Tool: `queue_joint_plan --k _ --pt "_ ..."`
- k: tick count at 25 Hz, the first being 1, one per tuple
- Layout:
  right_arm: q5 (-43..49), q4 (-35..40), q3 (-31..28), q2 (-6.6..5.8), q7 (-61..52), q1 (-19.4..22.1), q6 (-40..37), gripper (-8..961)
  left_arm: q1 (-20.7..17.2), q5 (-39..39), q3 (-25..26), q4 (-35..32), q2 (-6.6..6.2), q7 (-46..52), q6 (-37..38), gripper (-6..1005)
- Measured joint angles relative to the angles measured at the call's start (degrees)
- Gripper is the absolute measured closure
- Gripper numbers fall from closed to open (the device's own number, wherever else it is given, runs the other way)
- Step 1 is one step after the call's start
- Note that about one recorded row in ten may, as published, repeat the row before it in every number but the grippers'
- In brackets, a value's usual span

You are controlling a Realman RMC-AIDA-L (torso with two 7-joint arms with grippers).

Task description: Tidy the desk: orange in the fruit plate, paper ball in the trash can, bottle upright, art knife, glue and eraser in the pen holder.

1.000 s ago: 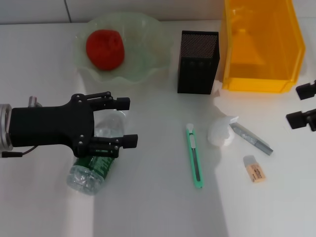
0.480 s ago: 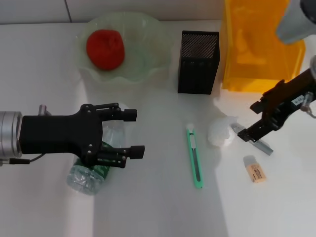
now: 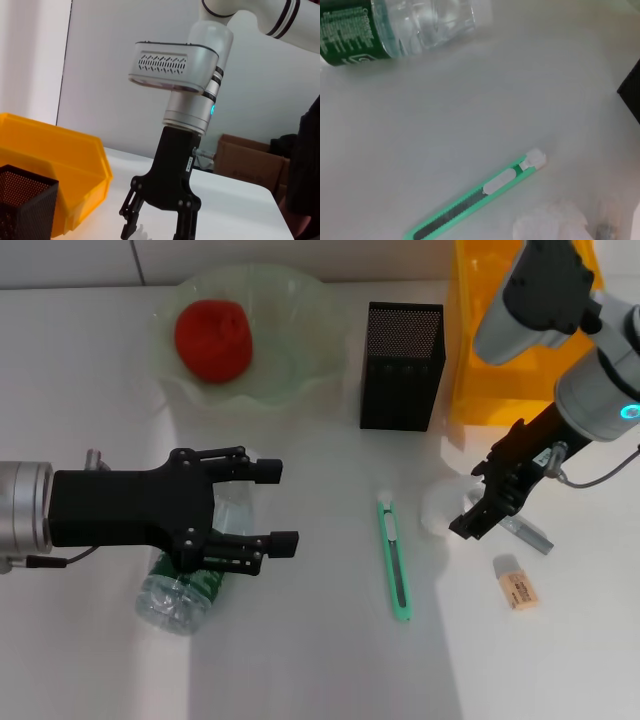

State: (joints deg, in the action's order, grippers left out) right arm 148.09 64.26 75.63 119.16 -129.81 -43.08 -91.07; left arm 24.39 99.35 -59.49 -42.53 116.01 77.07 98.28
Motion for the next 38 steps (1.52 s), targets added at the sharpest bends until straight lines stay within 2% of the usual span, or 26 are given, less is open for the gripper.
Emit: queue_joint_plan --k 9,21,27,28,31,34,35,38 --pt "-0.3 -3.5 5.0 0.26 0.1 -1.2 4.0 223 0.6 0.2 0.0 0.0 0.26 0.2 -0.1 145" --pt "-1.7 -8.3 6.1 0.37 0.0 -3.0 7.6 230 0.7 0.2 -0.4 0.1 0.38 0.2 -0.3 146" --pt "-1.9 -7.3 5.8 0.37 -0.4 -2.5 7.5 456 0.7 0.2 -0.4 0.1 0.47 0.2 -0.6 147" --pt "-1.9 -7.3 5.8 0.37 -0.4 -2.5 7.5 463 0.7 0.2 -0.4 0.1 0.47 0.2 -0.6 147" --pt "-1.9 -4.4 5.6 0.34 -0.8 -1.1 6.0 482 0.6 0.2 -0.2 0.1 0.47 0.2 -0.6 148" --pt "-1.7 6.5 5.3 0.16 -3.0 2.8 0.7 483 0.5 0.2 -0.1 0.2 0.46 0.2 -0.6 148" --pt "-1.7 6.5 5.3 0.16 -3.0 2.8 0.7 481 0.5 0.2 -0.1 0.2 0.45 0.2 -0.6 148" --pt "0.1 19.8 3.7 0.02 -6.6 7.2 -3.3 472 0.5 0.2 -0.1 0.2 0.45 0.2 -0.6 148"
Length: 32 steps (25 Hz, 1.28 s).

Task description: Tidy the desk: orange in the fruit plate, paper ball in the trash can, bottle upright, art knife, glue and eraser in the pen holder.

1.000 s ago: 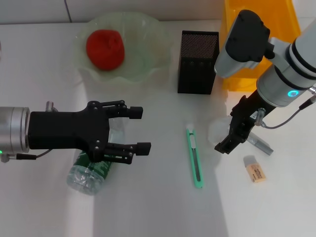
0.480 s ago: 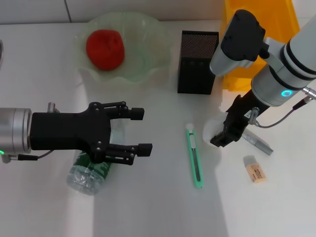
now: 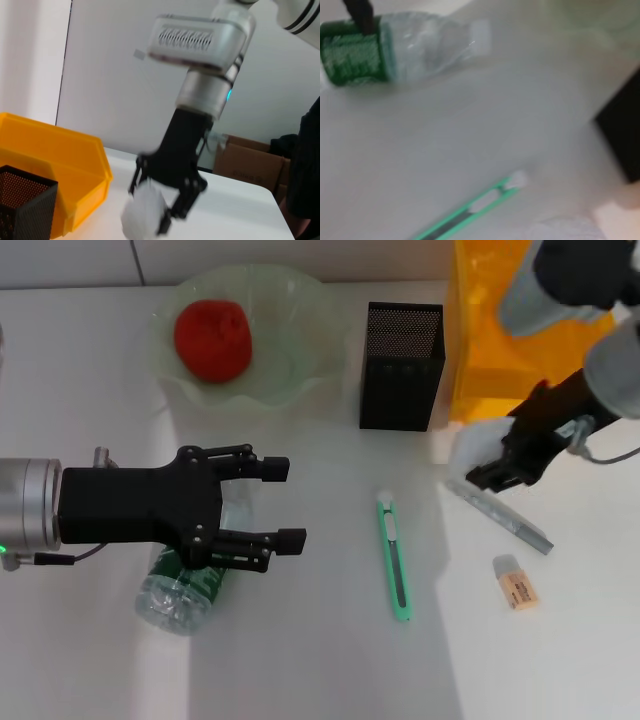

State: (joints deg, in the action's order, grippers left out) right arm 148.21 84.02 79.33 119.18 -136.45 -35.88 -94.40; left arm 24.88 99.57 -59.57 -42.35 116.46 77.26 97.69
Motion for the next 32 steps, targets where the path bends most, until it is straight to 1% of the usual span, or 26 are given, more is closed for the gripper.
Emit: queue_joint_plan --k 1,2,3,4,6,8,11,12,13,14,17,21,24,28,29,30,31,32 --pt "3.2 9.2 -1.4 0.09 -3.0 2.8 -1.8 469 0.0 0.0 0.1 0.0 -0.01 0.0 0.0 148" --pt "4.8 12.6 -1.7 0.12 -4.2 3.9 -2.0 467 0.0 0.0 0.1 0.0 -0.01 0.0 0.0 149" --pt "4.8 12.6 -1.7 0.12 -4.2 3.9 -2.0 464 0.0 0.0 0.1 0.0 -0.01 0.0 0.0 149" --pt "8.9 18.6 -2.7 0.14 -6.8 5.7 -1.6 461 0.0 0.0 0.1 0.0 -0.01 0.0 -0.1 149" --pt "12.0 20.7 -4.5 0.17 -8.3 6.6 0.9 455 0.1 0.0 0.1 0.0 -0.01 0.0 -0.2 149" --pt "12.5 19.9 -6.8 0.2 -8.8 6.9 4.4 450 0.2 0.0 0.1 0.0 0.04 0.0 -0.3 149" --pt "9.8 14.9 -9.2 0.09 -8.7 6.7 11.0 441 0.3 0.0 0.1 0.0 0.14 0.0 -0.6 149" --pt "9.8 14.9 -9.2 0.09 -8.7 6.7 11.0 439 0.4 0.0 0.0 0.0 0.19 0.0 -0.7 150" --pt "9.0 12.7 -9.5 0.03 -8.5 6.4 13.1 436 0.4 0.0 -0.1 0.0 0.25 0.0 -0.8 150" --pt "8.6 8.6 -10.0 -0.05 -8.4 5.4 16.4 433 0.5 0.0 -0.2 0.0 0.36 0.0 -0.8 150" --pt "8.3 4.6 -10.7 -0.02 -8.4 4.0 19.8 425 0.6 0.0 -0.2 0.0 0.43 0.1 -0.8 150" --pt "8.2 2.9 -10.4 0.06 -8.3 3.7 22.8 413 0.6 0.0 -0.1 0.0 0.49 0.1 -0.8 151" --pt "8.2 2.7 -10.3 0.07 -8.3 3.8 23.6 405 0.4 0.0 0.1 0.1 0.51 0.1 -0.9 151" --pt "7.8 2.5 -10.2 0.15 -8.2 4.3 24.6 237 0.5 0.0 0.1 0.1 0.47 0.3 -1.4 151" --pt "6.0 2.4 -10.4 0.1 -7.7 4.9 24.9 195 0.6 0.0 0.1 0.1 0.41 0.8 -1.9 151" --pt "6.0 2.4 -10.4 0.1 -7.7 4.9 24.9 187 0.6 0.0 0.1 0.1 0.41 0.8 -1.9 152" --pt "2.6 2.5 -11.2 0.0 -6.1 6.1 24.9 179 0.7 0.0 0.1 0.1 0.38 1.2 -2.2 152" --pt "2.6 2.5 -11.2 0.0 -6.1 6.1 24.9 171 0.8 0.0 0.1 0.1 0.32 1.8 -2.6 152"
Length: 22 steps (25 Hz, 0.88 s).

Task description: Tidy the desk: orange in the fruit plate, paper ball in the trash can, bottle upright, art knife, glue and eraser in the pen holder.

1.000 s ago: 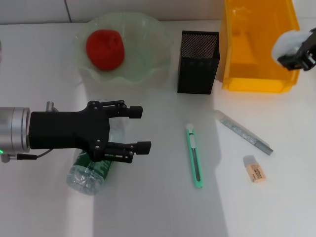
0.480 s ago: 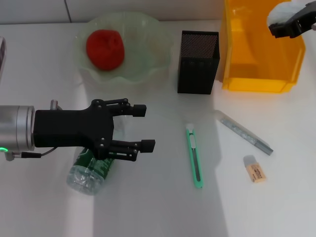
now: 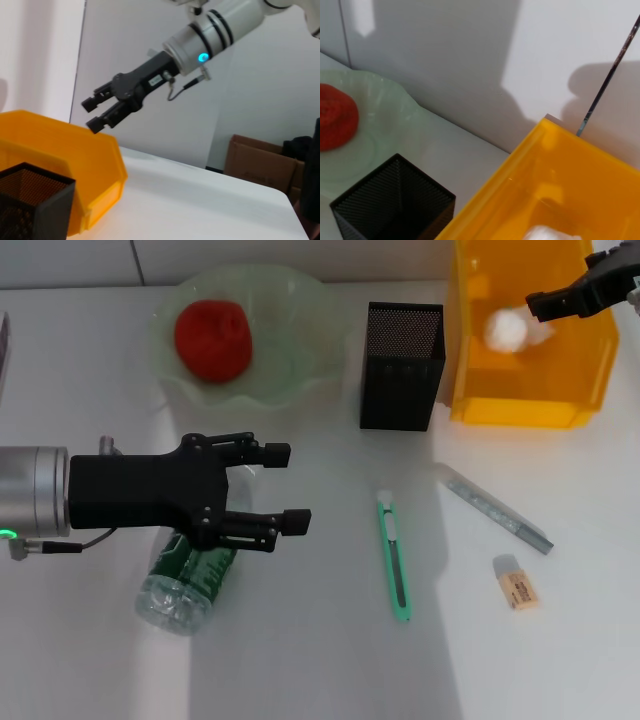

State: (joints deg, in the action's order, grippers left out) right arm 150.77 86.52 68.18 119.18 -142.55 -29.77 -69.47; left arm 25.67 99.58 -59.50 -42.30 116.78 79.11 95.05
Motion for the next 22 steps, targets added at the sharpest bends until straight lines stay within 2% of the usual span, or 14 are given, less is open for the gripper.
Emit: queue_joint_plan --k 3,4,5,8,9,11,12,13,14,15,16,17,18,22 --pt "-9.7 1.2 -2.7 0.0 4.8 3.5 -0.3 146 0.2 0.3 0.0 -1.6 -0.38 5.5 -2.9 152" --pt "-18.9 1.6 -4.6 -0.01 9.4 7.0 -0.8 138 0.2 0.9 0.0 -2.6 -0.55 8.0 -4.0 152" --pt "-18.9 1.6 -4.6 -0.01 9.4 7.0 -0.8 130 0.1 2.5 0.0 -5.5 -0.9 13.3 -6.0 152" --pt "-36.7 -0.9 -7.7 -0.07 21.6 12.9 -4.9 106 0.1 5.9 0.0 -10.6 -1.23 20.8 -7.2 153" --pt "-47.9 -6.0 -10.9 -0.11 31.1 15.7 -10.5 108 0.1 7.7 0.0 -13.2 -1.2 24.0 -7.1 153" --pt "-51.4 -8.8 -12.4 -0.09 34.6 16.4 -13.5 111 0.1 12.0 -0.2 -20.3 -0.87 32.3 -6.9 153" --pt "-56.3 -16.3 -16.2 -0.09 41.4 16.7 -20.4 111 0.2 17.5 -0.8 -28.0 -0.02 40.2 -6.2 153" --pt "-56.8 -20.7 -18.2 -0.1 44.3 16.4 -23.5 111 0.2 17.5 -0.8 -28.0 -0.02 40.2 -6.2 153" --pt "-57.0 -24.8 -20.0 -0.15 47.3 15.9 -26.2 111 0.8 22.1 -1.6 -33.5 0.86 46.2 -5.8 153" --pt "-57.0 -24.8 -20.0 -0.15 47.3 15.9 -26.2 111 0.8 22.1 -1.6 -33.5 0.86 46.2 -5.8 153" --pt "-56.9 -30.4 -22.0 -0.18 51.2 15.2 -29.6 111 1.1 24.2 -2.1 -35.7 1.19 48.5 -5.6 154" --pt "-56.2 -39.6 -24.1 -0.61 59.4 14.1 -33.8 111 3.2 30.4 -4.9 -41.0 1.7 57.2 -5.3 154" --pt "-55.9 -44.0 -24.6 -0.99 63.0 13.8 -34.6 111 3.2 30.4 -4.9 -41.0 1.7 57.2 -5.3 154" --pt "-55.6 -52.0 -24.5 -1.63 69.2 13.3 -34.1 111 9.9 40.2 -11.9 -42.5 1.85 70.8 -3.8 154"
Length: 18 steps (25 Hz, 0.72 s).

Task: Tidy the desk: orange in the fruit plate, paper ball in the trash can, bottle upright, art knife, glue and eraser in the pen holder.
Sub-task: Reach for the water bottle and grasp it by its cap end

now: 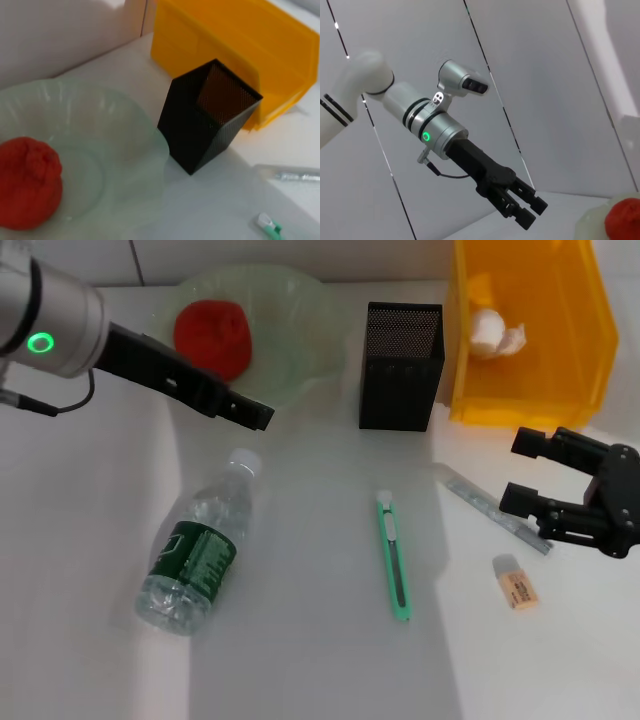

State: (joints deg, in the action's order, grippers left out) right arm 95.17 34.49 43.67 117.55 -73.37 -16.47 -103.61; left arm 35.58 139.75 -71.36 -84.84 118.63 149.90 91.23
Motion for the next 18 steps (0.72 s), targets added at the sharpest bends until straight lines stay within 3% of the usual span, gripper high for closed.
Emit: queue_joint_plan --k 2,8,10,18 --pt "0.3 -3.1 0.2 -0.05 1.7 -0.1 1.6 111 3.3 5.2 -5.3 1.1 0.36 4.6 0.1 154" --pt "1.8 -4.0 -0.3 0.58 3.2 0.4 2.6 111 6.6 12.6 -12.5 6.9 0.59 11.4 -2.7 155" --pt "1.9 -5.2 -0.3 0.6 4.6 0.5 3.2 111 7.5 12.8 -12.9 11.2 0.61 13.1 -4.5 155" --pt "2.0 -6.0 0.1 1.24 5.0 0.1 5.5 112 7.7 11.2 -13.1 18.4 0.59 14.4 -10.7 156"
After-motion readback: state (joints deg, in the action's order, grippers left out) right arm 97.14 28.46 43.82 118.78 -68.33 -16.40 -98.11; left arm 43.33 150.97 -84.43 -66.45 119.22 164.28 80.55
